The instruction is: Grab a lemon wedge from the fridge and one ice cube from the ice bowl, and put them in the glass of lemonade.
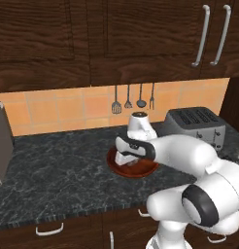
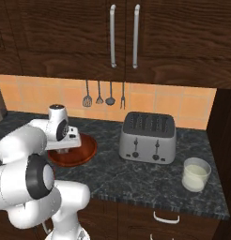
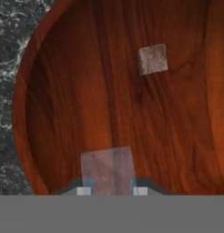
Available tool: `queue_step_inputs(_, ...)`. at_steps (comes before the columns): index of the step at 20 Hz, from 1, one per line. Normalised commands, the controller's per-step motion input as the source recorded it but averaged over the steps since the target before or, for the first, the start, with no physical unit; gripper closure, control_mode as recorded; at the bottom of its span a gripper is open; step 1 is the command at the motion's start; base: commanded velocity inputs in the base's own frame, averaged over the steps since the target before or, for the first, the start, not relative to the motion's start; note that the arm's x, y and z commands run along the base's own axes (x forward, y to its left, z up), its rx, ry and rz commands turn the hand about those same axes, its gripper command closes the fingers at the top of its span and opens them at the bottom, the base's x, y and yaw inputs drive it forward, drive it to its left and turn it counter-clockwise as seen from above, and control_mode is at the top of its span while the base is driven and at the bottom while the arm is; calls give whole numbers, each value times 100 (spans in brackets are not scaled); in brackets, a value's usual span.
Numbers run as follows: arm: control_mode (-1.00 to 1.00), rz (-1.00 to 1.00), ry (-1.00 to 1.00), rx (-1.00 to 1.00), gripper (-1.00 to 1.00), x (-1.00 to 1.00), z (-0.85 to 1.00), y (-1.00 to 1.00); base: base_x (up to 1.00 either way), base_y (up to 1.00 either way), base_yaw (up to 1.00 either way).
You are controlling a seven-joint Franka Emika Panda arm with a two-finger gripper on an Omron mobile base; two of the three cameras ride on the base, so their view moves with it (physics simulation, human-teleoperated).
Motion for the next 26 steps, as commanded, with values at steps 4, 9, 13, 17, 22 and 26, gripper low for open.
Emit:
queue_step_inputs(4,-100,-16,-16,8,100,-84,52,-44,0,0,0)
queue_step_inputs(9,-100,-28,-6,11,100,-60,68,-89,0,0,0)
queue_step_inputs(13,-100,-34,0,4,100,-48,100,-95,0,0,0)
queue_step_inputs(17,-100,-39,-6,-1,100,-52,100,-97,0,0,0)
queue_step_inputs(22,-100,-40,0,-2,100,-24,50,-78,0,0,0)
queue_step_inputs(26,-100,-42,0,0,100,-31,21,-81,0,0,0)
